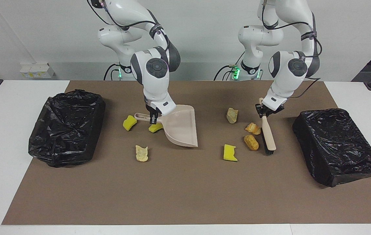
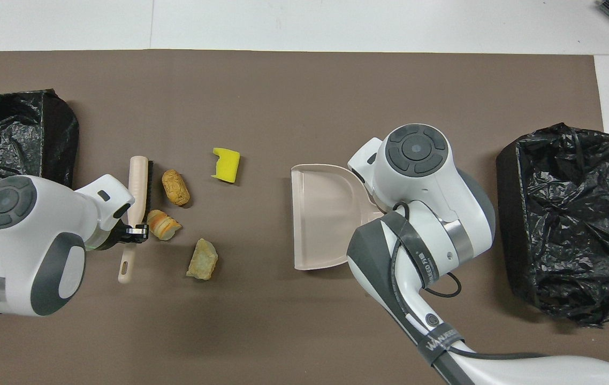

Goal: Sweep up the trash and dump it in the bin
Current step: 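Sweep bread pieces into the dustpan with the brush in the left gripper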

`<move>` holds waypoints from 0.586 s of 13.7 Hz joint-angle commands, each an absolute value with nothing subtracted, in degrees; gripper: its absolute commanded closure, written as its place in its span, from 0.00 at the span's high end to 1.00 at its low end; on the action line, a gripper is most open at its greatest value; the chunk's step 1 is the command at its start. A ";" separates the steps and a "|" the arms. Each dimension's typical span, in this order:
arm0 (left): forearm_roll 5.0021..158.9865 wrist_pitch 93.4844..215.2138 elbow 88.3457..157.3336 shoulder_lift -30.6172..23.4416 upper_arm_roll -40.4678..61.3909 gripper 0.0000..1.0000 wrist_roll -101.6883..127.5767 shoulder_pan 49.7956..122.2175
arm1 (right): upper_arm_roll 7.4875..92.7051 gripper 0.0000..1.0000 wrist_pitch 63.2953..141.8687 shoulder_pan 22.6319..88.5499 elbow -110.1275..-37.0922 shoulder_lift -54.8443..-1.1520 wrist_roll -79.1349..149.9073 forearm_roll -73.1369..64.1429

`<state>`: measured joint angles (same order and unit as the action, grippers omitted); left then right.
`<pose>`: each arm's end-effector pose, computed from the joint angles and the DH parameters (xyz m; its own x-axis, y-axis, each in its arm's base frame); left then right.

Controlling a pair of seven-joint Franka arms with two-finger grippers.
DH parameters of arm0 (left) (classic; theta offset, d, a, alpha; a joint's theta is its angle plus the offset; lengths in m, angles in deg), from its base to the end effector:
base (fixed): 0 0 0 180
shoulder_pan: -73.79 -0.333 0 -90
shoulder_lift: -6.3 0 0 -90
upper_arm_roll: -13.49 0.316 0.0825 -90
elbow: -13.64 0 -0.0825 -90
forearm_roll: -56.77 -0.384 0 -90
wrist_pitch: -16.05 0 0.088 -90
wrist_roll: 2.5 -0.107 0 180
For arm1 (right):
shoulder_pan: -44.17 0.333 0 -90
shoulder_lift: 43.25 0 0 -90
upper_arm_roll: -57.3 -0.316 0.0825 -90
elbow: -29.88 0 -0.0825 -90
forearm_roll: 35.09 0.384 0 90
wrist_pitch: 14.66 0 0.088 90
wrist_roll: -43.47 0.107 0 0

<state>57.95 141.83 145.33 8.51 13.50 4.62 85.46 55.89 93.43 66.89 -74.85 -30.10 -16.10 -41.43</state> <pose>0.4895 -0.1018 0.3590 0.9956 -0.0667 -0.0661 -0.0663 -0.9978 0.0078 0.5503 0.2367 0.3953 0.0573 0.9844 -0.1662 0.9920 -0.0748 -0.1012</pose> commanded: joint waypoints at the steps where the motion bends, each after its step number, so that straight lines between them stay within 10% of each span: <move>1: 58.70 144.81 144.95 7.00 13.84 0.00 4.01 89.16 | 55.63 0.00 94.67 66.40 -77.08 -31.12 -14.18 -41.50; 8: 66.16 146.31 144.42 7.00 13.75 0.00 5.14 99.00 | 55.63 0.00 96.16 67.72 -78.49 -30.34 -9.09 -41.50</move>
<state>64.08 145.62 144.81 6.94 12.95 4.77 95.97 55.80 94.71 67.84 -77.37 -30.06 -11.11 -41.41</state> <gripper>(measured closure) 0.744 0.674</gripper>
